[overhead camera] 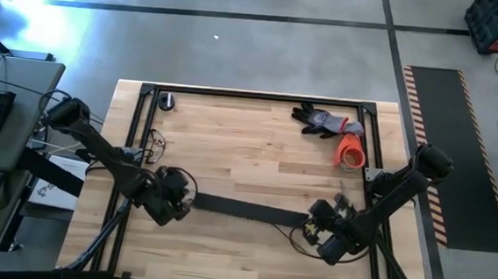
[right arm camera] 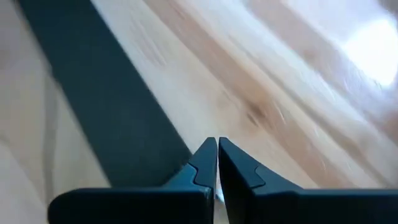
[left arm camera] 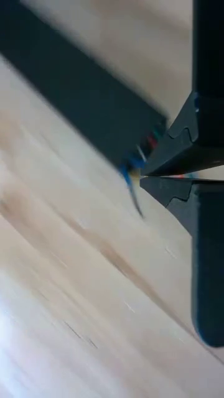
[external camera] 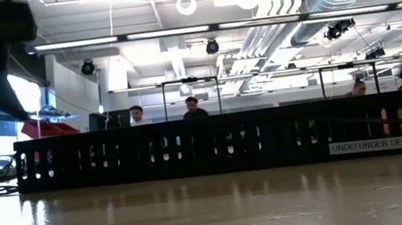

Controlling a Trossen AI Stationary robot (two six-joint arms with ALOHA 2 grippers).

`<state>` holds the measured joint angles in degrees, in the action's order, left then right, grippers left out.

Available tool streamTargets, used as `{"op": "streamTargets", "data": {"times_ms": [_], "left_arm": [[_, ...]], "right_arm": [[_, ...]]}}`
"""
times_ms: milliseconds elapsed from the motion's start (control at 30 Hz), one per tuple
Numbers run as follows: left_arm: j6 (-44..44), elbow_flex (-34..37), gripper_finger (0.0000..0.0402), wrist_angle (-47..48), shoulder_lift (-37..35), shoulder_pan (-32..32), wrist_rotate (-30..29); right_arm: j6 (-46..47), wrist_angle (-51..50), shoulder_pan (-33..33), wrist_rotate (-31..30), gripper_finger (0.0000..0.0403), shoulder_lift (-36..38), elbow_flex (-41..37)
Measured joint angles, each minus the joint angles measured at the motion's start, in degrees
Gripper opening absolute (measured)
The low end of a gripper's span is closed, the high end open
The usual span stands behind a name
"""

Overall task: Ziptie cables
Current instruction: Close the black cable duct

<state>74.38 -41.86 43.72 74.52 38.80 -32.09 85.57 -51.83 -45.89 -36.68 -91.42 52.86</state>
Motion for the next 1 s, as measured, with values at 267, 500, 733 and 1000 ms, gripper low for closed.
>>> {"op": "streamTargets", "data": {"times_ms": [267, 500, 733, 1000], "left_arm": [[-16.63, 7.65, 0.0000, -30.20, -1.33, -1.09, -1.24], [-6.90, 19.34, 0.0000, -48.40, 5.70, 1.04, -5.80], [-4.15, 21.84, 0.0000, -54.22, 7.27, 4.35, -9.67], [-11.30, 22.27, 0.0000, -48.59, -0.29, 0.37, -6.58]], "right_arm": [[-13.99, 24.99, 1.90, -7.39, 0.0000, -0.07, -5.52], [-18.80, 49.68, 2.50, -9.46, 0.0000, 0.06, -18.00], [-20.26, 58.10, 1.94, -11.37, 0.0000, 0.13, -23.44], [-29.78, 57.65, 7.73, -11.74, 0.0000, 0.03, -23.02]]}}
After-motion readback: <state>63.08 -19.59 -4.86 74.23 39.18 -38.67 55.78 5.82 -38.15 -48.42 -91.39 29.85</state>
